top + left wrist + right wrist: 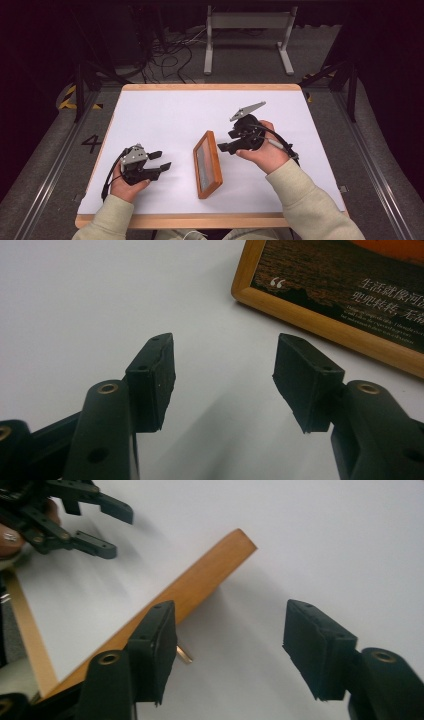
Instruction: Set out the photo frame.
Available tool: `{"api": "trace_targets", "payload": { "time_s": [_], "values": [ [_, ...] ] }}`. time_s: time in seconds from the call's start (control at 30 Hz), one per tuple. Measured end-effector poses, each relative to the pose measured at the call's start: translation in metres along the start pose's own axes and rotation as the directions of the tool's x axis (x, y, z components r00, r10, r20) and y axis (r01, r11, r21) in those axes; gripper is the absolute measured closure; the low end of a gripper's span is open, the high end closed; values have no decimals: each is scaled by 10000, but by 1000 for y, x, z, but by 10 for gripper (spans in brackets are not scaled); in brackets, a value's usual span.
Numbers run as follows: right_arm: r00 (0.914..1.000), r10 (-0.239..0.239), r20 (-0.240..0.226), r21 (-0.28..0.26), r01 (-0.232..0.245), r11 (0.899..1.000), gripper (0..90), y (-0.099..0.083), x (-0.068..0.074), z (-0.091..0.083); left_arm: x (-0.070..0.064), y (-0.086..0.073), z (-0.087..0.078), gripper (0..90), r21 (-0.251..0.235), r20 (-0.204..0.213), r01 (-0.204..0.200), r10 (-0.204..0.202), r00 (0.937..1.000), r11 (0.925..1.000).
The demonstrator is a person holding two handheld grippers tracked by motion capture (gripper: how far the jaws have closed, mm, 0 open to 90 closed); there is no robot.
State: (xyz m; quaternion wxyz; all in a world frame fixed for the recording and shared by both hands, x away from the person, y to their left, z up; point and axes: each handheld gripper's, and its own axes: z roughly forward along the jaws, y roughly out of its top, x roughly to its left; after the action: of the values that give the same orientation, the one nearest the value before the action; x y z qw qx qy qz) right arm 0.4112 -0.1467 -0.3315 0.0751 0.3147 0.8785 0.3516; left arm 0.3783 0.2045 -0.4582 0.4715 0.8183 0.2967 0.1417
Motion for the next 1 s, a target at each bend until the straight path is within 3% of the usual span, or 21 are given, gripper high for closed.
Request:
{"api": "trace_targets", "payload": {
  "time_s": [0.3,0.63,1.0],
  "values": [
    [9990,309,-333,350,-298,9989,266,4,21,10,0,0,0,419,4,23,-8,8,10000,10000],
    [9943,876,-602,1000,-813,9917,256,3,25,37,0,0,0,418,7,15,18,-18,10000,10000],
    [9895,1250,-721,1964,-1087,9745,363,3,31,60,1,-1,1,418,1,34,-9,9,10000,10000]
  ]
}}
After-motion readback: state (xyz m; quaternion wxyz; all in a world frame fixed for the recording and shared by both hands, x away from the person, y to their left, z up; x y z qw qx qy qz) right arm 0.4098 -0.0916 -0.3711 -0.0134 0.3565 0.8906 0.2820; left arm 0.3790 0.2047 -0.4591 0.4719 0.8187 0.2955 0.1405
